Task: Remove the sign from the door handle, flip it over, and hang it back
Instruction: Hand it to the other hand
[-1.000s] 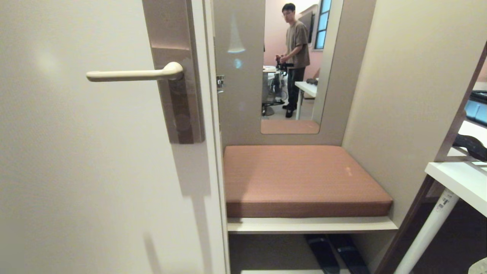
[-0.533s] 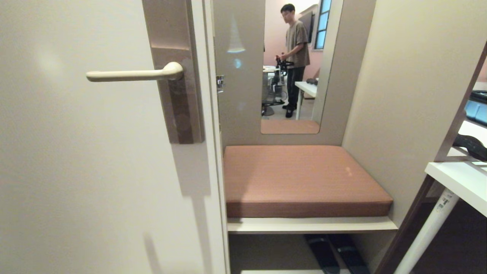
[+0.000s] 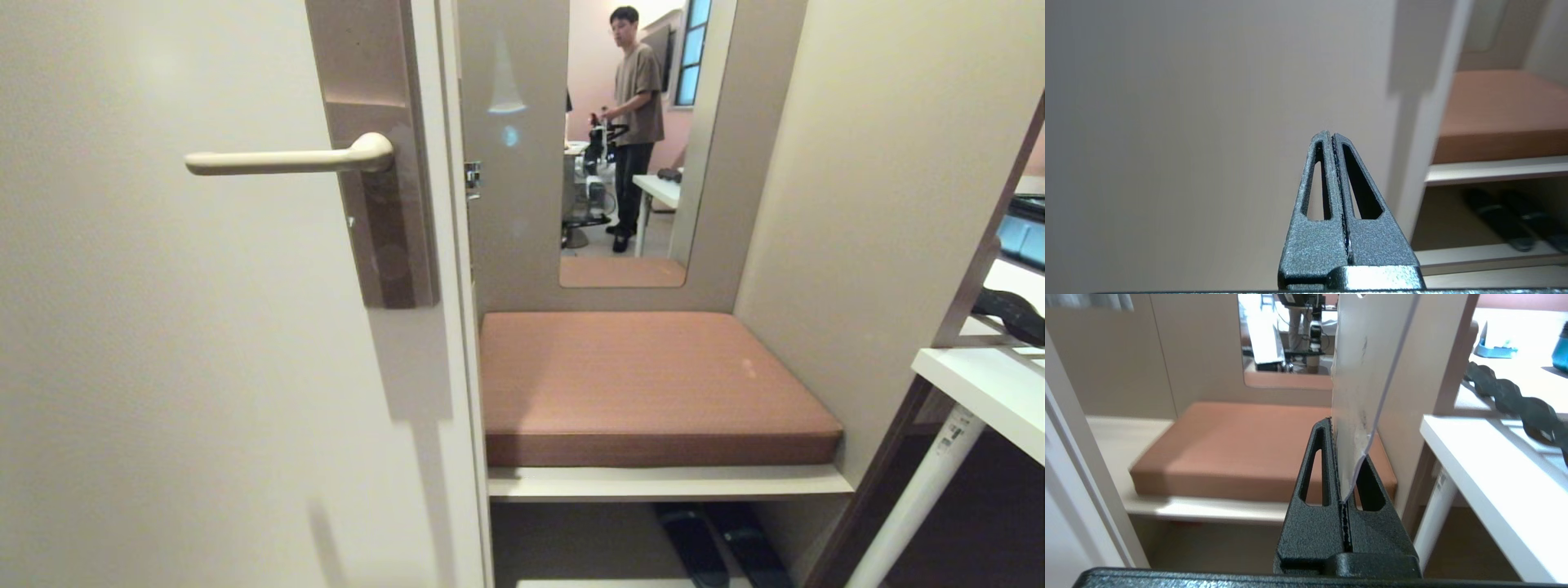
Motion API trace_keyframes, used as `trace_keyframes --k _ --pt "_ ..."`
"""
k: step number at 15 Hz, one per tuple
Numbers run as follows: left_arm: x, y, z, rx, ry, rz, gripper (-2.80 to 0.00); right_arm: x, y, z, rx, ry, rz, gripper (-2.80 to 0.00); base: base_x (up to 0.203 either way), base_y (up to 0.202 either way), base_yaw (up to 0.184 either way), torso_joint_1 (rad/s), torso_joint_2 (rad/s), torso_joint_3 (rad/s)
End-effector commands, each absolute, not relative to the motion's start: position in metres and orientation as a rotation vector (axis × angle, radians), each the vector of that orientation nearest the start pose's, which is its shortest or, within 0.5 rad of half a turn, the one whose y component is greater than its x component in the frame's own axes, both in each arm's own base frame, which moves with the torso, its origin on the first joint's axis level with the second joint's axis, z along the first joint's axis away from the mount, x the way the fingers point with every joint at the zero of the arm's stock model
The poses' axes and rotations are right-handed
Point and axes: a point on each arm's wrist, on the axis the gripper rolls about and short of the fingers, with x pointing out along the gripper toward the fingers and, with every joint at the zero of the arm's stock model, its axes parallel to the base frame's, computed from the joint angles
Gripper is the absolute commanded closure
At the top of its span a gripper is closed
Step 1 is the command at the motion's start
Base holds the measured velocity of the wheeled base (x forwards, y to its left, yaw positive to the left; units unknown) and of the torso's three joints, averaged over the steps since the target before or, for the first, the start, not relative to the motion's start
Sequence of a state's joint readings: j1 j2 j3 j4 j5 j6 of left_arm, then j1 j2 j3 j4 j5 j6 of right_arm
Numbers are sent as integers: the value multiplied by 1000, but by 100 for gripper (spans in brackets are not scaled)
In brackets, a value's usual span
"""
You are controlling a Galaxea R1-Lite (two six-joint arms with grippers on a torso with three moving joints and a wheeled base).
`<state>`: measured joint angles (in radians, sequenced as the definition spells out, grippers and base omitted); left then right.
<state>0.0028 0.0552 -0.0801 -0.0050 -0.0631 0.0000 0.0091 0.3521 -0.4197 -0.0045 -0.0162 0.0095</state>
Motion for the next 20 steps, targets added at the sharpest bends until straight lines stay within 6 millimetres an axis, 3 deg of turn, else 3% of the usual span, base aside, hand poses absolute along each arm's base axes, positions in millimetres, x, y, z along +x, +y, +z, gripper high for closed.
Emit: trace_keyframes --k 1,6,9,14,20 --pt "-15 -2 126 -8 25 -108 0 9 0 207 14 1 -3 0 0 0 0 0 0 0" --pt "14 -8 206 -69 44 -414 0 31 2 231 17 36 75 0 0 0 0 0 0 0" --pt "30 -18 239 -105 63 -666 0 51 4 254 20 35 146 0 0 0 0 0 0 0" --pt "67 -48 257 -111 98 -888 0 75 8 276 16 7 336 0 0 0 0 0 0 0" --pt "93 -72 260 -201 119 -955 0 82 13 284 10 6 596 0 0 0 0 0 0 0"
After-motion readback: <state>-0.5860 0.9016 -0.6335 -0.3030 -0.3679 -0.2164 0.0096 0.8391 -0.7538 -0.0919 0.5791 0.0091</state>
